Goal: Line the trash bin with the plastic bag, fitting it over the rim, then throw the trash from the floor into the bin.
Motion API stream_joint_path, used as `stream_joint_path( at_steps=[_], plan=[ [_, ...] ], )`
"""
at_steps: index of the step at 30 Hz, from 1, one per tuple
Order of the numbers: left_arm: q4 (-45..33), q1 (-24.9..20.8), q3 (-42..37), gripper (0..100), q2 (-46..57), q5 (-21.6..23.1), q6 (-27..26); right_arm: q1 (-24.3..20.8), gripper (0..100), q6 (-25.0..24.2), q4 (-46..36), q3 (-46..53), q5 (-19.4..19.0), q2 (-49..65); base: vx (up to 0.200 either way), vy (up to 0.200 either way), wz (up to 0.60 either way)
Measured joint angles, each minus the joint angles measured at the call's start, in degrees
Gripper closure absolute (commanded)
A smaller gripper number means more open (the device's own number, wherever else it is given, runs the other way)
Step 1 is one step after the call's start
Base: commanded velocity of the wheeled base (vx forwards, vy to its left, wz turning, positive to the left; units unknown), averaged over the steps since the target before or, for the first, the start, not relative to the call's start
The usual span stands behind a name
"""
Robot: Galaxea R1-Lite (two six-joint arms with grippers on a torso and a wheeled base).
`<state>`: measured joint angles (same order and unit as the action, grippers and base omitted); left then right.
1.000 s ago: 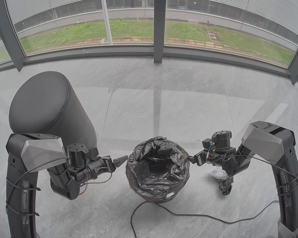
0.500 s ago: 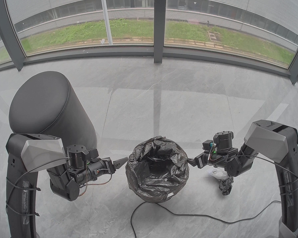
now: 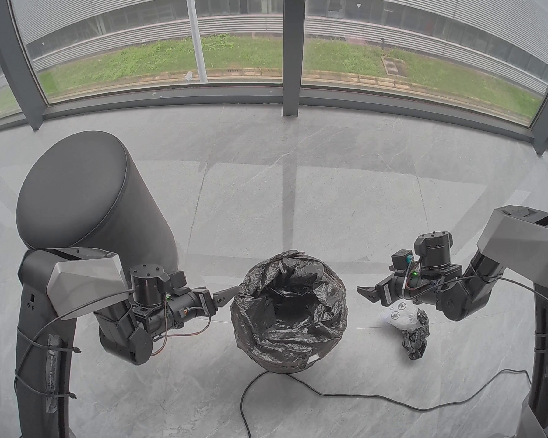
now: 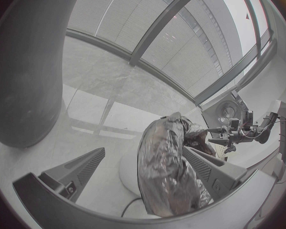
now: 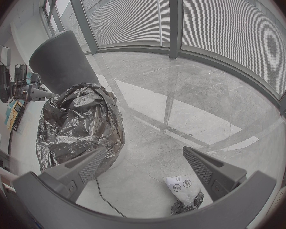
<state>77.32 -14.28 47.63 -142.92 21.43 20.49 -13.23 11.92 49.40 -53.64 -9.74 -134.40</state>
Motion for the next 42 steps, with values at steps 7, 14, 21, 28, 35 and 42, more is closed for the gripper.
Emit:
stream_joint_path(
  at_steps=[7, 14, 21, 28, 35, 42],
  plan=[
    [-15.4, -1.5, 15.2, 0, 0.1, 0.8, 0.0, 0.4, 0, 0.0, 0.2, 2.2, 0.0, 2.6, 0.000, 0.000, 0.00],
    [-33.8, -6.3, 31.0, 0, 0.5, 1.7, -0.4, 0.2, 0, 0.0, 0.7, 5.0, 0.0, 5.9, 0.000, 0.000, 0.00],
    [-35.8, -9.2, 36.9, 0, -1.0, 1.6, -0.6, 0.2, 0, 0.0, 0.9, 8.1, 0.0, 9.6, 0.000, 0.000, 0.00],
    [-35.6, -8.8, 36.9, 0, -2.0, 0.1, -0.8, 0.2, 0, 0.0, 0.9, 10.2, 0.0, 12.2, 0.000, 0.000, 0.00],
    [-35.3, -8.5, 34.7, 0, -2.3, -1.9, -2.6, -0.4, 0, 0.0, 1.6, 10.4, 0.0, 12.8, 0.000, 0.000, 0.00],
    [-35.1, -7.6, 34.2, 0, -2.8, -3.0, -2.8, -0.8, 0, 0.0, 1.7, 10.6, -0.5, 13.0, 0.000, 0.000, 0.00]
  ],
)
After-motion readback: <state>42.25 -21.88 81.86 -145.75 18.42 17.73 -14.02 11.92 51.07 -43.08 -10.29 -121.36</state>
